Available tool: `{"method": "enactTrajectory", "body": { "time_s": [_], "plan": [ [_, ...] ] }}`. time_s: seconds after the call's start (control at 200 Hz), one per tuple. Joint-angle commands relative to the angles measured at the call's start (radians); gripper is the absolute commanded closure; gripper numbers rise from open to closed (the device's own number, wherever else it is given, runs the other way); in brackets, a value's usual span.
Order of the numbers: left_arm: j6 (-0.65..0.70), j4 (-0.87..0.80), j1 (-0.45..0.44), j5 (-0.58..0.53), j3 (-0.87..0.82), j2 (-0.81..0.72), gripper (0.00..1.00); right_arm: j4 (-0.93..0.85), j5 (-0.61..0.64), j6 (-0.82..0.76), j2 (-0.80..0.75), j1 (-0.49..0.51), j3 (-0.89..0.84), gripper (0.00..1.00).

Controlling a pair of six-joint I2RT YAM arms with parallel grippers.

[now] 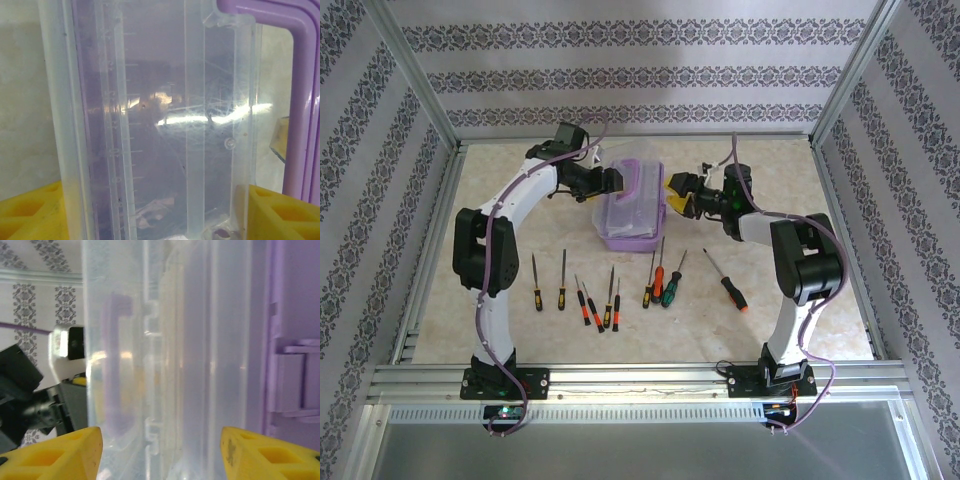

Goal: Pack the tool kit

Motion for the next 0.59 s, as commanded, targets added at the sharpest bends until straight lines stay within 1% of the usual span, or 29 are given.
{"method": "enactTrajectory", "body": {
  "time_s": [0.0, 0.06, 0.16, 0.345, 0.39, 0.41, 0.425, 0.465, 0.54, 0.59],
  "plan": [
    [-0.073, 0.134, 0.019, 0.101, -0.065, -0.042, 0.57, -0.086, 0.013, -0.067, -0.058, 0.039, 0.054, 0.33],
    [-0.094, 0.180, 0.025, 0.132, -0.092, -0.051, 0.56, -0.136, 0.018, -0.095, -0.062, 0.063, 0.079, 0.32],
    [-0.114, 0.226, 0.032, 0.160, -0.121, -0.066, 0.55, -0.154, 0.030, -0.108, -0.056, 0.089, 0.098, 0.32],
    [-0.109, 0.222, 0.033, 0.158, -0.125, -0.087, 0.52, -0.176, 0.042, -0.117, -0.041, 0.113, 0.124, 0.32],
    [-0.106, 0.217, 0.033, 0.157, -0.123, -0.089, 0.46, -0.180, 0.043, -0.116, -0.043, 0.116, 0.130, 0.33],
    [-0.105, 0.213, 0.033, 0.158, -0.123, -0.090, 0.40, -0.179, 0.043, -0.115, -0.044, 0.117, 0.132, 0.33],
    [-0.103, 0.211, 0.033, 0.158, -0.122, -0.091, 0.38, -0.178, 0.043, -0.113, -0.045, 0.117, 0.132, 0.33],
    [-0.101, 0.208, 0.034, 0.166, -0.121, -0.094, 0.34, -0.179, 0.046, -0.111, -0.048, 0.117, 0.136, 0.34],
    [-0.095, 0.199, 0.034, 0.165, -0.119, -0.104, 0.24, -0.195, 0.045, -0.116, -0.046, 0.117, 0.151, 0.34],
    [-0.089, 0.193, 0.035, 0.165, -0.113, -0.110, 0.20, -0.206, 0.045, -0.119, -0.041, 0.117, 0.163, 0.35]
  ]
}}
